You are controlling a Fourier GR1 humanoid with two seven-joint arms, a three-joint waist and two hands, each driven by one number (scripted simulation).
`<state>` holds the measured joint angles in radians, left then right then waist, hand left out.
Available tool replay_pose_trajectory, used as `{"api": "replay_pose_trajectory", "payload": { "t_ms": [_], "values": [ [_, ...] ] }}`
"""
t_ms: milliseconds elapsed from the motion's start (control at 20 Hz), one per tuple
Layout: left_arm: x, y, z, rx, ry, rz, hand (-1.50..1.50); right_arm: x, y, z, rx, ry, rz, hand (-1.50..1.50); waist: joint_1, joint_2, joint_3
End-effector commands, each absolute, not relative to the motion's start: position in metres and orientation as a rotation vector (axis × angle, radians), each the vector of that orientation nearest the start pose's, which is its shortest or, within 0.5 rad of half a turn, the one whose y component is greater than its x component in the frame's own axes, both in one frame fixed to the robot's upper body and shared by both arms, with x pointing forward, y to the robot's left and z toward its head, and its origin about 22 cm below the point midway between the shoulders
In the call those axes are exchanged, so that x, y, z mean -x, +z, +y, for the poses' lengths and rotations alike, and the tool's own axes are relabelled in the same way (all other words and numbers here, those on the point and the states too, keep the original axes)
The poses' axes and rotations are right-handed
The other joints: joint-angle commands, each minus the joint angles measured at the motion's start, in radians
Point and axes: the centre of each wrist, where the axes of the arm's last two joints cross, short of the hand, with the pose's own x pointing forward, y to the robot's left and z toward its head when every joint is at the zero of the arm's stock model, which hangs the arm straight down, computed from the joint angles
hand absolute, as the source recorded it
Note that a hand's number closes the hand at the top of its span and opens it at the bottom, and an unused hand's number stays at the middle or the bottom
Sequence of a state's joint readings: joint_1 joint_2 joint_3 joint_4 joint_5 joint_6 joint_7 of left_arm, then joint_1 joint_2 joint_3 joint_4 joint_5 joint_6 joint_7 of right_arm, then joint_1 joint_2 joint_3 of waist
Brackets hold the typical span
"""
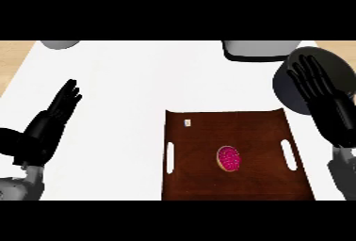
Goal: Pick the cupcake from the tray and place it in the pot
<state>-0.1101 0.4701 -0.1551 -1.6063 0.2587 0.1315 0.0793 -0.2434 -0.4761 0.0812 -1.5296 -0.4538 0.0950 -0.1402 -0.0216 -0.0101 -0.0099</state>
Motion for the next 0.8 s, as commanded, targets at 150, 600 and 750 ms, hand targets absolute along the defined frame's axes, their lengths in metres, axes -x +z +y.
{"api": "replay_pose_trajectory", "payload": {
  "t_ms": [150,600,750],
  "values": [
    [-0.281,0.08,0.269,-0.11,-0.106,-1.737,0.0,-0.333,0.128,-0.288,-0.597,0.532,-1.891,1.5,0.078,0.027,0.012],
    [-0.299,0.091,0.267,-0.079,0.025,-1.777,0.0,-0.331,0.11,-0.345,-0.396,1.043,-2.028,-1.5,0.055,0.034,0.016],
    [-0.301,0.105,0.259,-0.085,0.031,-1.798,0.0,-0.332,0.103,-0.364,-0.423,1.085,-2.097,-1.5,0.056,0.026,0.016]
  ]
}}
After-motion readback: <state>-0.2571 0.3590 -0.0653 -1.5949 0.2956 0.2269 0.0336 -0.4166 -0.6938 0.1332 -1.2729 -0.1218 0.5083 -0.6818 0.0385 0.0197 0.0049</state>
